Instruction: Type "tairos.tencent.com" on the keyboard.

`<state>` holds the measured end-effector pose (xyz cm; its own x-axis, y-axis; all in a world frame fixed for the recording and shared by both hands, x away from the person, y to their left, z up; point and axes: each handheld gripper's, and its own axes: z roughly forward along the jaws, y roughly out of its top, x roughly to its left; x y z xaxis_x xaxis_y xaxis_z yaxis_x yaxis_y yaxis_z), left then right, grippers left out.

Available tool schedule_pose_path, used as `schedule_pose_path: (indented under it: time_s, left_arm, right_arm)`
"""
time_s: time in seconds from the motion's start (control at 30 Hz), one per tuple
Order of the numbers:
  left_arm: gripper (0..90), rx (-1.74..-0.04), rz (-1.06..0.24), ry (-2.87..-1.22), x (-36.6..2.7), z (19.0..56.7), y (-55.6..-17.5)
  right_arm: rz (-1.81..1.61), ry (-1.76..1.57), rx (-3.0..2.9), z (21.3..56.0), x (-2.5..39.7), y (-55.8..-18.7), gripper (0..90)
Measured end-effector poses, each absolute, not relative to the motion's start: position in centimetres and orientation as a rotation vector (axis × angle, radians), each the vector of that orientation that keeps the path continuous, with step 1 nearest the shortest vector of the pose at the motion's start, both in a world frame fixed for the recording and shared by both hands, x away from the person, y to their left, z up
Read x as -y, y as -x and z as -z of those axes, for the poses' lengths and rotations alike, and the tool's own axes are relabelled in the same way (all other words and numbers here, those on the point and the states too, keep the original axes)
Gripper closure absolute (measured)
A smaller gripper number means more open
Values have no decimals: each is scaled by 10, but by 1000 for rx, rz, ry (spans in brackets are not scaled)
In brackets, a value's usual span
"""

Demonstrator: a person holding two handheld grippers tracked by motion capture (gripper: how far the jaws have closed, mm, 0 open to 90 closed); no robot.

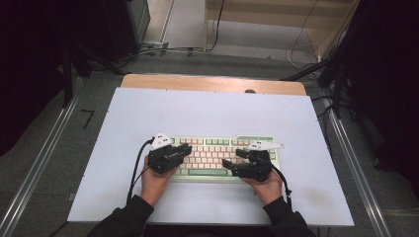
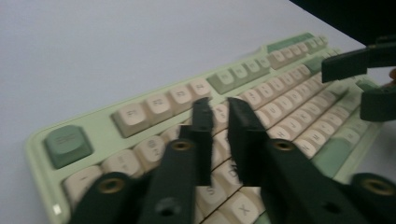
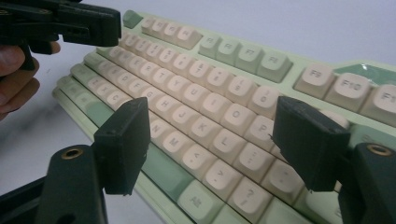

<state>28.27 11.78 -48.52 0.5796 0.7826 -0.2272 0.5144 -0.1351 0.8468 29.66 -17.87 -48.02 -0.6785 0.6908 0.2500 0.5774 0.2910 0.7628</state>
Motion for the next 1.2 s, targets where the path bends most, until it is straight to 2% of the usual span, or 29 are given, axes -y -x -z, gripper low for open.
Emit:
schedule_pose_path:
  time_s: [0.37,1.2]
  left_arm:
    - [900,-984,-312,-1885,-90,486,-292]
    - [900,-1043,-311,-1937,-78,494,-300]
  right_arm:
    - [-1324,-1264,-2360,481,198,-289,287]
    - [-1328,-1280,-2349,482,201,-288,304]
